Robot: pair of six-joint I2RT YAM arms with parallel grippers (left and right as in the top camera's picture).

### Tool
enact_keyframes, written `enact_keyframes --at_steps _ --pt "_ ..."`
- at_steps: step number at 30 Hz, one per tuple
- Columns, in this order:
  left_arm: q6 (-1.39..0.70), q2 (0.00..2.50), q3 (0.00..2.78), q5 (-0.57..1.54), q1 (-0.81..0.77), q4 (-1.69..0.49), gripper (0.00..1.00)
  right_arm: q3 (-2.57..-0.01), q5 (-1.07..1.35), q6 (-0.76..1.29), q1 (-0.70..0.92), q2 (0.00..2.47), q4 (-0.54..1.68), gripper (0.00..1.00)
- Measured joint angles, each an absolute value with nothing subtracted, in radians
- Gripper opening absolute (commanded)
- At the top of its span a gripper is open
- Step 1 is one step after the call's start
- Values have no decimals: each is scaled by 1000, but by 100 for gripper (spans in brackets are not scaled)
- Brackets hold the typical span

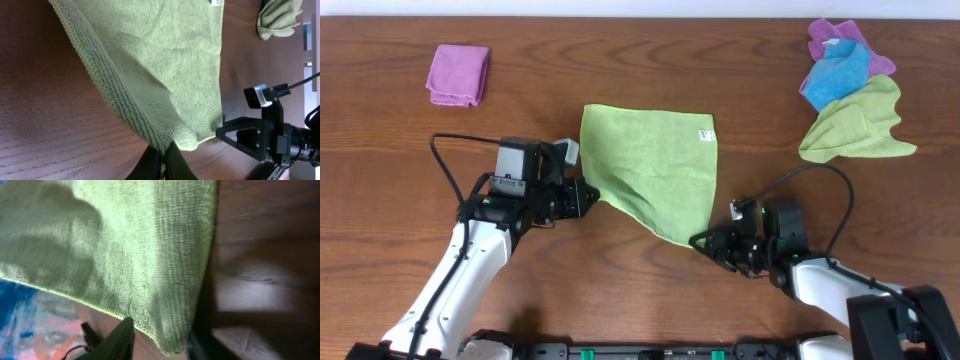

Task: Fold the cloth
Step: 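Grasp the cloth's near-right corner with the right gripper, then lift both near corners and fold them forward over the far edge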

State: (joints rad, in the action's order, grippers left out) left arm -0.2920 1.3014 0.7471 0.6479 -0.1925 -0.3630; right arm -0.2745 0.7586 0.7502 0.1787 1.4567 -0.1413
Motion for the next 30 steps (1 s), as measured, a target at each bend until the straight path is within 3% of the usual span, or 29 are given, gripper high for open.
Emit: enact_keyframes --at_steps 30 --pt "-287 1301 747 602 -126 -394 6 -306 751 742 188 1459 -88 34"
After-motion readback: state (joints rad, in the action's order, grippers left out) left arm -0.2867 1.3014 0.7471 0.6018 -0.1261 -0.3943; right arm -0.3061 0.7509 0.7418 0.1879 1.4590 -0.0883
